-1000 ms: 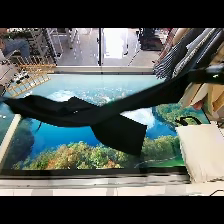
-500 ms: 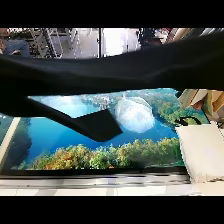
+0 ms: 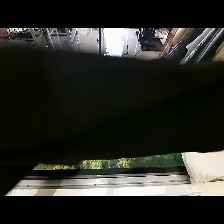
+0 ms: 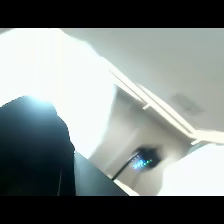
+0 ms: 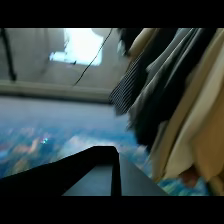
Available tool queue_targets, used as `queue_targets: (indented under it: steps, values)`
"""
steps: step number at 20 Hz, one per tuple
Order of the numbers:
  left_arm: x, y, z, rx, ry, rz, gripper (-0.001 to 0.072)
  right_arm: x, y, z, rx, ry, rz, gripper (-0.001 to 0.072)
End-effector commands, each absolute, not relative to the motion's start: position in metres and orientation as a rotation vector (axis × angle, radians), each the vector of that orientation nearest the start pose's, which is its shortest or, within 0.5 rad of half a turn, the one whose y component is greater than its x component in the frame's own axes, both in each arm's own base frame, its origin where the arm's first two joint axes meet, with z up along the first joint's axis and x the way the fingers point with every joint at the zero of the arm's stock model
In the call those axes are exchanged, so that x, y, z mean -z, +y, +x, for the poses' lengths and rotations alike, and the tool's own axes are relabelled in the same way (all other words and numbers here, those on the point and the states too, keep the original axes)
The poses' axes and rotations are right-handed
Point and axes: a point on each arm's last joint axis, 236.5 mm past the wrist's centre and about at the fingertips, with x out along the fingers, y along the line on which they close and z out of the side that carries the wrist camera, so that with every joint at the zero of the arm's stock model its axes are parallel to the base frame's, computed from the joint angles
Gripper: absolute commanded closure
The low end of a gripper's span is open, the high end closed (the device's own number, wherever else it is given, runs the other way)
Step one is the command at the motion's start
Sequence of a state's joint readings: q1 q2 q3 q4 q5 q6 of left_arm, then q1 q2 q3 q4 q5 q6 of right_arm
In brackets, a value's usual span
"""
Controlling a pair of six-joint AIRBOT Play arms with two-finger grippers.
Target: Fold the clothes and pants, and hang the long-sleeved shirts on hangers.
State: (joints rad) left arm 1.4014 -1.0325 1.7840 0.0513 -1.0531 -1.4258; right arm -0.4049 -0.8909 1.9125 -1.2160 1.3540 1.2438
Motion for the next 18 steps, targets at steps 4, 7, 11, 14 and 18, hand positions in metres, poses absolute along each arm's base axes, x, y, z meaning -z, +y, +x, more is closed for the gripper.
queue_targets:
  steps: [4,7,11,14,18]
  values:
    - [-0.237,0.262,0.328,-0.453,0.44,-0.798,0.0694,-0.211,0.025,0.338,-0.266,0.937,0.154,0.0701]
    - [-0.161,0.289,0.333,-0.537,0.461,-0.917,0.0695,-0.146,0.011,0.356,-0.167,1.016,0.184,0.0702]
    - [-0.126,0.325,0.385,-0.548,0.318,-1.074,0.0695,-0.106,-0.015,0.436,-0.063,0.878,0.232,0.0704]
    - [-0.092,0.328,0.45,-0.527,0.226,-1.155,0.0695,-0.062,-0.031,0.506,-0.003,0.77,0.319,0.0704]
    - [-0.043,0.314,0.537,-0.575,0.144,-1.173,0.0689,-0.02,-0.037,0.582,0.04,0.667,0.38,0.0701]
